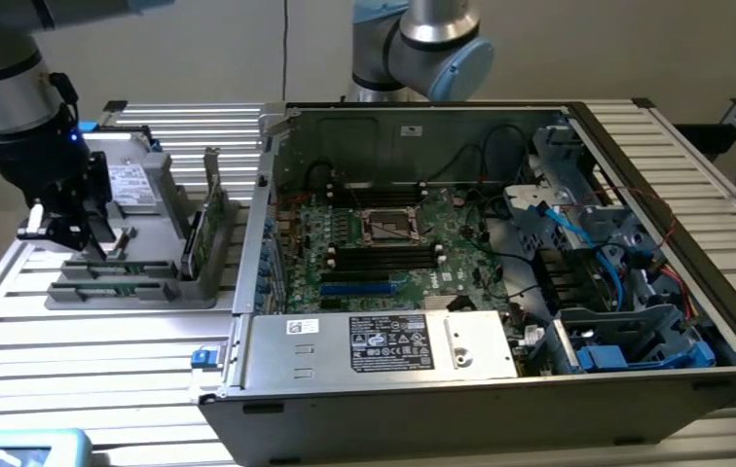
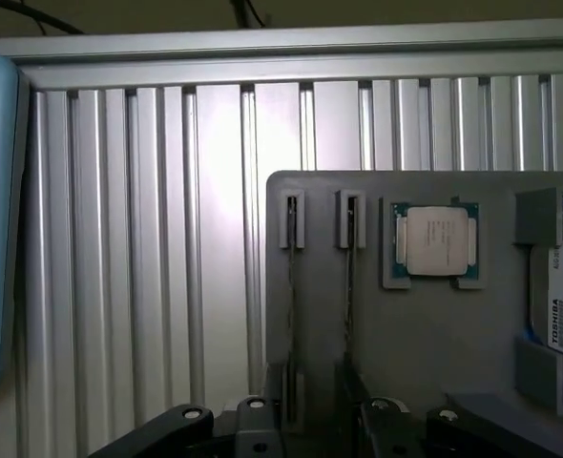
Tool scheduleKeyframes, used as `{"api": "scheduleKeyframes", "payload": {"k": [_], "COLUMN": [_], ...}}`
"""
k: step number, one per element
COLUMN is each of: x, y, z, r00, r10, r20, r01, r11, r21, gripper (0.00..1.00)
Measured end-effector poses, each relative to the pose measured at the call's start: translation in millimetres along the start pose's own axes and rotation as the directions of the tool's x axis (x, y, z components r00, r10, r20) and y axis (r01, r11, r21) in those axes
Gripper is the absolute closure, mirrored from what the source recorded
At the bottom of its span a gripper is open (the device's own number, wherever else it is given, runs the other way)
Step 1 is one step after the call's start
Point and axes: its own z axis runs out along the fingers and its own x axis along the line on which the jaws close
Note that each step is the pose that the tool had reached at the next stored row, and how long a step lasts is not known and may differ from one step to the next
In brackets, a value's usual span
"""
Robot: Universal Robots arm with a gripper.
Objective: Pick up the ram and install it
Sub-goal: 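Pick up the ram and move it above insertion slot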
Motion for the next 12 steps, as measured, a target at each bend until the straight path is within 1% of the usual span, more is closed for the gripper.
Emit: {"api": "scheduleKeyframes", "payload": {"k": [5, 9, 12], "x": [1.7, 7.1, 7.4], "y": [-0.2, -1.4, -2.3], "z": [9.0, 14.6, 20.0], "r00": [1.0, 1.0, 1.0], "r10": [0.0, 0.0, 0.0], "r20": [-0.0001, -0.0002, -0.0001], "r01": [0.0, 0.0, 0.0], "r11": [1.0, 1.0, 1.0], "r21": [-0.0001, -0.0002, -0.0001], "gripper": [0.64, 0.64, 0.64]}}
